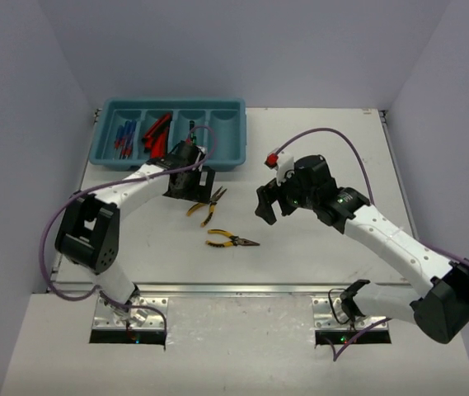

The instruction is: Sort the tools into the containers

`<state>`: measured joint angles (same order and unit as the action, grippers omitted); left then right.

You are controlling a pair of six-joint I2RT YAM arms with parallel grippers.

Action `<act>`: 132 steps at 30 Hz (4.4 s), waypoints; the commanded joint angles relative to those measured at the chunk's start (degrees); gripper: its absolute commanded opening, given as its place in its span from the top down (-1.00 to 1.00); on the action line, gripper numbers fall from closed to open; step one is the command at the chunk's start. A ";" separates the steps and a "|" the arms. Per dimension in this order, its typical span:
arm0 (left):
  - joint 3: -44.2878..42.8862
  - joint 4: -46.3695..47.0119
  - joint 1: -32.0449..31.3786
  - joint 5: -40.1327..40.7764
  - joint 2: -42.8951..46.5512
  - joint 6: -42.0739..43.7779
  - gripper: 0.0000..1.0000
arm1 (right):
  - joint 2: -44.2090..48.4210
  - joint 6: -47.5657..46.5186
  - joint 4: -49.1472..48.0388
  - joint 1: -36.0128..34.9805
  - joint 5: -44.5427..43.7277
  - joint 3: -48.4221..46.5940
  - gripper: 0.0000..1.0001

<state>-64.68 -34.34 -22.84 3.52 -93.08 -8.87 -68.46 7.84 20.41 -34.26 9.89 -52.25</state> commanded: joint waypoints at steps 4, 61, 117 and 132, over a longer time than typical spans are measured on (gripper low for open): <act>-4.49 -1.20 0.87 -1.41 -9.16 4.61 -0.79 | 6.92 -1.77 -4.85 -0.10 2.64 1.18 -0.86; -17.35 -4.47 -4.80 2.99 0.08 -0.94 1.00 | 22.25 5.97 -18.23 -0.10 -3.90 8.48 -0.98; -10.37 -12.88 -16.55 9.11 -0.67 17.86 -1.00 | 29.87 -0.40 -13.58 -0.08 -10.89 9.48 -0.98; -1.66 -2.15 -18.46 4.14 -13.92 21.97 -0.75 | 30.00 -2.44 -13.70 -0.10 -5.19 10.50 -0.98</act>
<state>-66.81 -42.47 -41.19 8.86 -106.39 12.58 -38.81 6.45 9.21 -34.26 2.93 -41.69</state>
